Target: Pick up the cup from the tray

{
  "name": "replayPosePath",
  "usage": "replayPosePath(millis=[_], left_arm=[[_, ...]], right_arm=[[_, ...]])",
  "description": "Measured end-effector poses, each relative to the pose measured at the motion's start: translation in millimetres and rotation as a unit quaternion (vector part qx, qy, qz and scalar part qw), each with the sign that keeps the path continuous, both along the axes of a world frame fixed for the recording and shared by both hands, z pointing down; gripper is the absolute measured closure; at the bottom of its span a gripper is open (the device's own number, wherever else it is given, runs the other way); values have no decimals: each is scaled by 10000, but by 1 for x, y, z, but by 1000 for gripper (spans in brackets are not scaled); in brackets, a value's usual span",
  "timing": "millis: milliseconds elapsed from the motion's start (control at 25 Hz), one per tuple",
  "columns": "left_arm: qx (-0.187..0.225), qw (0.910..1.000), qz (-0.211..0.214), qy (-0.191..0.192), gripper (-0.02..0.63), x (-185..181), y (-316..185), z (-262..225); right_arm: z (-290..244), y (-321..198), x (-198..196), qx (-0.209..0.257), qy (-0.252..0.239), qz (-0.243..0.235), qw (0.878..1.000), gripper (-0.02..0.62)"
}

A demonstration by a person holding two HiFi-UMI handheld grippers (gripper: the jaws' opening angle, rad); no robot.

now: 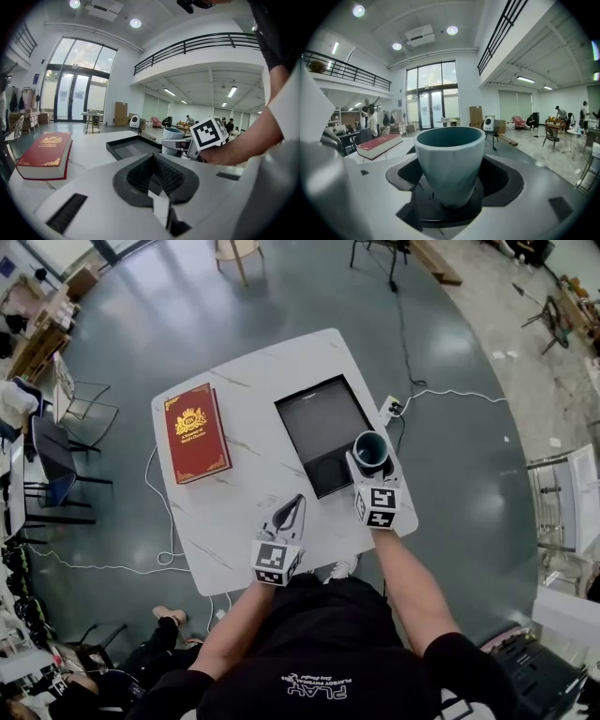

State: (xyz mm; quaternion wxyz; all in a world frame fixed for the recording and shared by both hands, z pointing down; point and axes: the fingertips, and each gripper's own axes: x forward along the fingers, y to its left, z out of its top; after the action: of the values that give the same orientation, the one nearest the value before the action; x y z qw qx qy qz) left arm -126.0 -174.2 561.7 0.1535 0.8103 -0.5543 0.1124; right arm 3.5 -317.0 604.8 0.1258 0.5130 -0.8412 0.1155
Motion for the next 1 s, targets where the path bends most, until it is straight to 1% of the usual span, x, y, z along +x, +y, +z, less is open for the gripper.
replayPosePath(millis=[240,360,600,760,880,1000], left_arm=[[-50,10000,35,5,598,5,5,2],[-80,10000,59,-2,598,6,9,3],[-56,9999,120,1,598,11,12,1],[-41,9998,168,-6,598,13,13,0],[4,9998,182,-12,598,14,12,-5],[65,9998,171,20,598,14,10,-10]], right_arm=[[-14,2,6,194,-33,24,9998,218],[-26,10,5,314,-54,-42,9995,219],[-61,38,3,595,-143,-159,9980,219],[-84,60,0,820,-84,-296,9962,219],[-98,75,2,892,-1,-375,9953,219],[-111,89,5,920,-54,-425,9948,219]])
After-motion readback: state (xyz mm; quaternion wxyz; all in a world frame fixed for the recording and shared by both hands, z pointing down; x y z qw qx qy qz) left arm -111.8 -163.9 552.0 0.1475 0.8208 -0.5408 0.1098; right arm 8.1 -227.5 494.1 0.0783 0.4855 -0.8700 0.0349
